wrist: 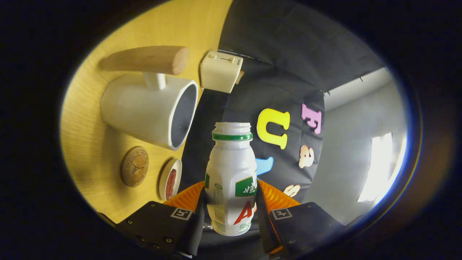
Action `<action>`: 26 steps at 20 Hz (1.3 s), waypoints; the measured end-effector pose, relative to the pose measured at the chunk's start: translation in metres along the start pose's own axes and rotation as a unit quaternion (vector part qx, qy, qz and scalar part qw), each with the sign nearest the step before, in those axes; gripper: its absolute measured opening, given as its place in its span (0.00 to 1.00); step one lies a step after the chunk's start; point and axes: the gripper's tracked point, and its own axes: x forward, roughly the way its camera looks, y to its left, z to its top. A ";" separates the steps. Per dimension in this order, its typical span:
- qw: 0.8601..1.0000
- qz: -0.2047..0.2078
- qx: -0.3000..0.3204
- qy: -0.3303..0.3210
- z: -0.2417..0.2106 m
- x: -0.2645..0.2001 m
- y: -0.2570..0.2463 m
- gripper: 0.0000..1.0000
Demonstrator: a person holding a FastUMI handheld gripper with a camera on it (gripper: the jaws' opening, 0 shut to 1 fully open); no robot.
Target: Take the bottle from table, then pour the juice into the cup, finally place the bottle on the coaster
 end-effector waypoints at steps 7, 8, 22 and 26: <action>0.951 0.064 0.302 0.028 -0.021 0.000 0.008 0.65; 0.937 0.066 0.341 0.031 -0.027 0.001 0.006 0.65; 0.799 0.025 0.583 0.146 -0.214 -0.063 0.040 0.65; 0.720 0.014 0.675 0.159 -0.249 -0.083 0.056 0.65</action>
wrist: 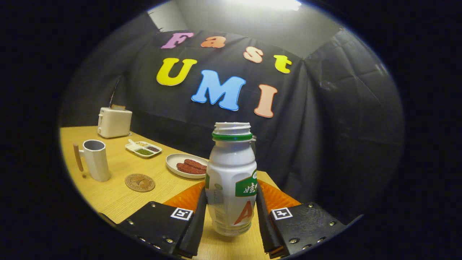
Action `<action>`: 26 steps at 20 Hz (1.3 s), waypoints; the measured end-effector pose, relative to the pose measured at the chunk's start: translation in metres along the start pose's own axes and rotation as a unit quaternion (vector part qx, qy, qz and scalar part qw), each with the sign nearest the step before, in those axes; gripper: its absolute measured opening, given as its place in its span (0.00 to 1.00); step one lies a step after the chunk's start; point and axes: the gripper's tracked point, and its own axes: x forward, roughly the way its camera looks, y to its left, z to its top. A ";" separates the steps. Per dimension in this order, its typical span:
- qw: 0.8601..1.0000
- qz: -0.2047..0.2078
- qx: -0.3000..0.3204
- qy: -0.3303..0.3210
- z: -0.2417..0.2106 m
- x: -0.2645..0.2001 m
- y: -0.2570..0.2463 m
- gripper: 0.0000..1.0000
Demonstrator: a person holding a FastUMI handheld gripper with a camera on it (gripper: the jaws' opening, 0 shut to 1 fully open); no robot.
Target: Take the bottle from table, then pour the juice into the cup, finally place the bottle on the coaster
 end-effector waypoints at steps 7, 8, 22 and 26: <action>0.994 0.045 0.099 -0.018 0.004 0.003 0.021 0.65; 0.992 0.054 0.112 -0.021 0.007 0.007 0.030 0.64; 0.971 0.202 0.127 -0.011 0.056 0.077 0.214 0.65; 0.973 0.207 0.102 0.005 0.044 0.085 0.235 0.65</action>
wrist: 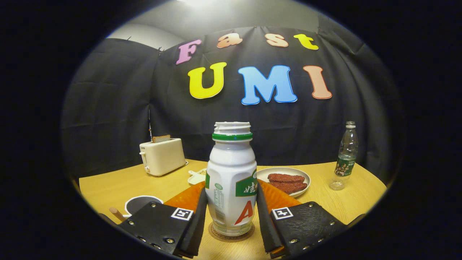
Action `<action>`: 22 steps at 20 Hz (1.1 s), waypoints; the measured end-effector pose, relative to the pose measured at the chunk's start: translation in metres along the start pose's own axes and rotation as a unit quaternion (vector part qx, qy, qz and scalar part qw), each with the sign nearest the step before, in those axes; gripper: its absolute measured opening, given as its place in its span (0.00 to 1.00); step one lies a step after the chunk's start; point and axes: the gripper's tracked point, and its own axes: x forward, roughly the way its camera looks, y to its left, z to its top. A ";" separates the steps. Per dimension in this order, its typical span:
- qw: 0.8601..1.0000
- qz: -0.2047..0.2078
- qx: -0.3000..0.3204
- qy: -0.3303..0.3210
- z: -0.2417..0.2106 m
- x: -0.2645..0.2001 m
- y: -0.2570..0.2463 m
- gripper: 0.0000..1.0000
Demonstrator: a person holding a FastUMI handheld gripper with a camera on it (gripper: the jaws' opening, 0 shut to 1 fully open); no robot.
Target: Take the bottle from table, then pour the juice into the cup, finally place the bottle on the coaster
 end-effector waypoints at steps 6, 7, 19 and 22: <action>1.000 -0.001 -0.014 0.020 -0.016 0.007 0.004 0.65; 1.000 0.000 -0.014 0.024 -0.019 0.008 0.004 0.65; 1.000 -0.005 -0.021 -0.007 -0.025 0.001 0.005 0.66; 1.000 -0.002 -0.027 -0.012 -0.021 -0.001 0.007 0.75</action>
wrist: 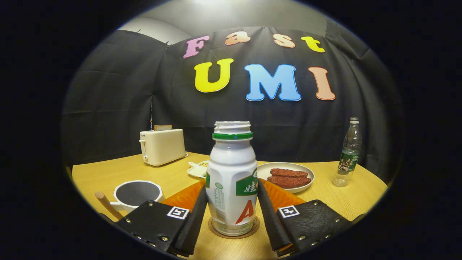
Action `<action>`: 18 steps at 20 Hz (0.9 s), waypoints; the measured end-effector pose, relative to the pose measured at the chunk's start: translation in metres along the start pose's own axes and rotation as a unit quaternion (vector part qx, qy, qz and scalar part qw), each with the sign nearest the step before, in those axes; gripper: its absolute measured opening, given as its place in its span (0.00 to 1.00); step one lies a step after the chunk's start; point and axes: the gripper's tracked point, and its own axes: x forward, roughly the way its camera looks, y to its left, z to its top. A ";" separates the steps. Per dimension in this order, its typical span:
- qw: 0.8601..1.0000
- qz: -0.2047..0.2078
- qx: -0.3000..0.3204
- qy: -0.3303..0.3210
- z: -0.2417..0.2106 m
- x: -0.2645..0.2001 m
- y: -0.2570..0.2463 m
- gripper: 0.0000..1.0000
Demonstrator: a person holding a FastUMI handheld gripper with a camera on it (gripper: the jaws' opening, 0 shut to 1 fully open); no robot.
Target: Take the bottle from table, then pour the juice into the cup, finally place the bottle on the coaster
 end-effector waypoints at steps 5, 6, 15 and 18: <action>0.999 -0.013 -0.003 -0.044 0.039 -0.016 -0.003 0.98; 0.998 -0.016 -0.004 -0.055 0.051 -0.023 -0.005 0.98; 0.989 -0.048 -0.037 -0.138 0.144 -0.092 -0.037 0.98; 0.985 -0.057 -0.028 -0.162 0.164 -0.125 -0.056 0.98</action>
